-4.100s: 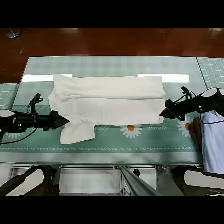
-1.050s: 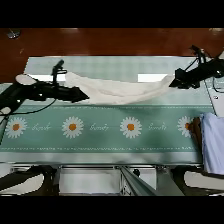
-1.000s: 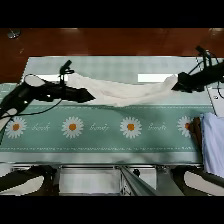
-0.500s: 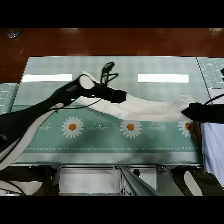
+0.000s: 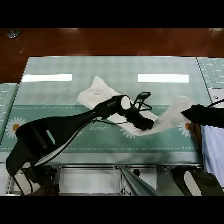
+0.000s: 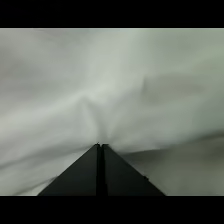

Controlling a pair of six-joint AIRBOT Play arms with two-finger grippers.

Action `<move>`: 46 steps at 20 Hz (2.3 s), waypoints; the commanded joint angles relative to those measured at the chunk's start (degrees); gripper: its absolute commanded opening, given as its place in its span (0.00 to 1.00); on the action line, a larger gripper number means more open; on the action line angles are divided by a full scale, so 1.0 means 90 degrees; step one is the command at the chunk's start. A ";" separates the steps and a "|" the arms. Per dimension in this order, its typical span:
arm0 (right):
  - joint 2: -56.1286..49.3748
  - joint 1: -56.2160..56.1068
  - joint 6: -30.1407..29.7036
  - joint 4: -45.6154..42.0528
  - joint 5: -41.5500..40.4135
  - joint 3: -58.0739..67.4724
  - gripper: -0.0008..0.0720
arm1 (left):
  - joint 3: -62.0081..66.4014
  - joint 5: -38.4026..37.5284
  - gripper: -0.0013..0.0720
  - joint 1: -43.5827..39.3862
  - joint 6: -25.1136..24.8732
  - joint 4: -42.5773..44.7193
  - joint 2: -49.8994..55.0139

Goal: Fold the shirts.

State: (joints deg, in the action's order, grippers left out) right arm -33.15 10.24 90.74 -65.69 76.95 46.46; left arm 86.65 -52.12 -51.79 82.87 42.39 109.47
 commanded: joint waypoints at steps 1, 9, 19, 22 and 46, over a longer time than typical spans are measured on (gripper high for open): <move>-0.0066 -0.0010 -0.0155 0.0352 -0.0049 0.0121 0.05 | 0.0372 -0.0595 0.05 0.0032 -0.0097 -0.0044 0.0078; -0.1979 -0.2025 0.0017 0.0474 -0.0529 0.1940 0.05 | 0.0648 -0.2125 0.05 0.3390 -0.0148 0.1112 -0.1824; -0.7014 -0.4430 0.0410 0.0503 -0.1056 0.5999 0.05 | -0.5581 -0.1090 0.05 0.6892 -0.0308 0.1134 -0.8213; -0.8179 -0.4728 0.0566 0.0814 -0.1129 0.6960 0.05 | -0.6839 -0.1076 0.05 0.6756 -0.0294 0.0374 -0.9318; -0.1552 -0.1044 0.1071 0.2234 -0.3988 -0.2749 0.86 | -0.7385 -0.0265 0.05 0.6300 -0.0318 0.0066 -0.8981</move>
State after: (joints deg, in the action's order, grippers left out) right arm -53.89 -0.62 100.22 -61.93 57.10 43.90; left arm 20.21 -54.35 6.48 79.99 42.98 28.58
